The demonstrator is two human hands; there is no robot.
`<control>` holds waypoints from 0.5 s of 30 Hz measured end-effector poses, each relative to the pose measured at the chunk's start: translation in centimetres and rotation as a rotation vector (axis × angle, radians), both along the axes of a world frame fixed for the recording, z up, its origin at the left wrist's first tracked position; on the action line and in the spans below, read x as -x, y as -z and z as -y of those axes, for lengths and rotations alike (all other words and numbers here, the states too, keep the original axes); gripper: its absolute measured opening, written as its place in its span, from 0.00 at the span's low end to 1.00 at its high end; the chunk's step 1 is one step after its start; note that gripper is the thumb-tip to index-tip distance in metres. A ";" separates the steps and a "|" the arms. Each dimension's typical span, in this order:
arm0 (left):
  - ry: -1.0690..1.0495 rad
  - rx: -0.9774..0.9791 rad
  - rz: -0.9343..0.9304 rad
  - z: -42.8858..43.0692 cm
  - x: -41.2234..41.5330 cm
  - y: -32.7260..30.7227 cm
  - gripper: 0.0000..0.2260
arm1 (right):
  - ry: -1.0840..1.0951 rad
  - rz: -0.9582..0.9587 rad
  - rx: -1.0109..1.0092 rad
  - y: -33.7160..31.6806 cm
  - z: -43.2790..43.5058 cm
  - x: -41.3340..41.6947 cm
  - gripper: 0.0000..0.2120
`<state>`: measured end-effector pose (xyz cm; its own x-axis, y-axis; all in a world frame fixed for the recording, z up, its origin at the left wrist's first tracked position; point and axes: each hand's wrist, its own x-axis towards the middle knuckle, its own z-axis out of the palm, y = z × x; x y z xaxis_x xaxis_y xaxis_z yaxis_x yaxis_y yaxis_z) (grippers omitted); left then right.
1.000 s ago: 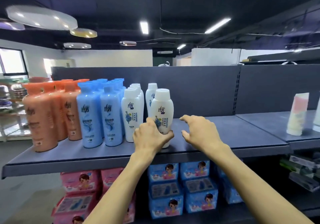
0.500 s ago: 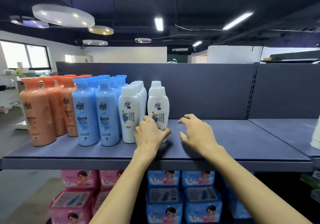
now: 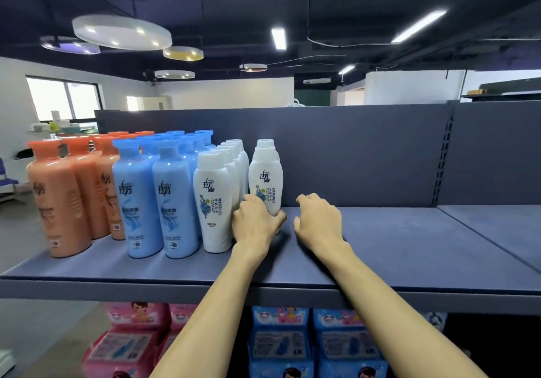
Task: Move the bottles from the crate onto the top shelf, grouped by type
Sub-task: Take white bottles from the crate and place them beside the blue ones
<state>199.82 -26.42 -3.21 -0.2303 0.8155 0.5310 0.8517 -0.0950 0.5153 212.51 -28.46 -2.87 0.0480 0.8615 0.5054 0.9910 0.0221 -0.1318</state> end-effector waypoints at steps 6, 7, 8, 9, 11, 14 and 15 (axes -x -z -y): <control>0.006 0.030 0.015 -1.9 -0.2 -0.3 0.25 | -0.016 0.071 -0.059 -1.0 -2.0 -0.2 0.11; 0.003 0.038 0.017 -2.2 -0.3 -0.4 0.24 | -0.015 0.073 -0.055 -1.2 -2.4 -0.2 0.11; -0.001 0.046 0.016 -2.5 -0.4 -0.4 0.24 | -0.016 0.064 -0.045 -1.1 -2.8 -0.2 0.12; -0.005 0.052 0.011 -2.8 -0.6 -0.3 0.24 | -0.016 0.044 -0.034 -0.8 -3.1 -0.3 0.12; -0.018 0.061 -0.001 -3.4 -1.0 -0.2 0.23 | -0.016 -0.013 -0.021 -0.2 -3.5 -0.5 0.12; -0.021 0.076 -0.008 -4.2 -1.3 -0.1 0.22 | -0.012 -0.103 -0.040 0.3 -3.9 -1.4 0.13; -0.021 0.077 -0.018 -4.4 -1.3 -0.1 0.22 | -0.009 -0.132 -0.041 0.4 -4.0 -1.7 0.13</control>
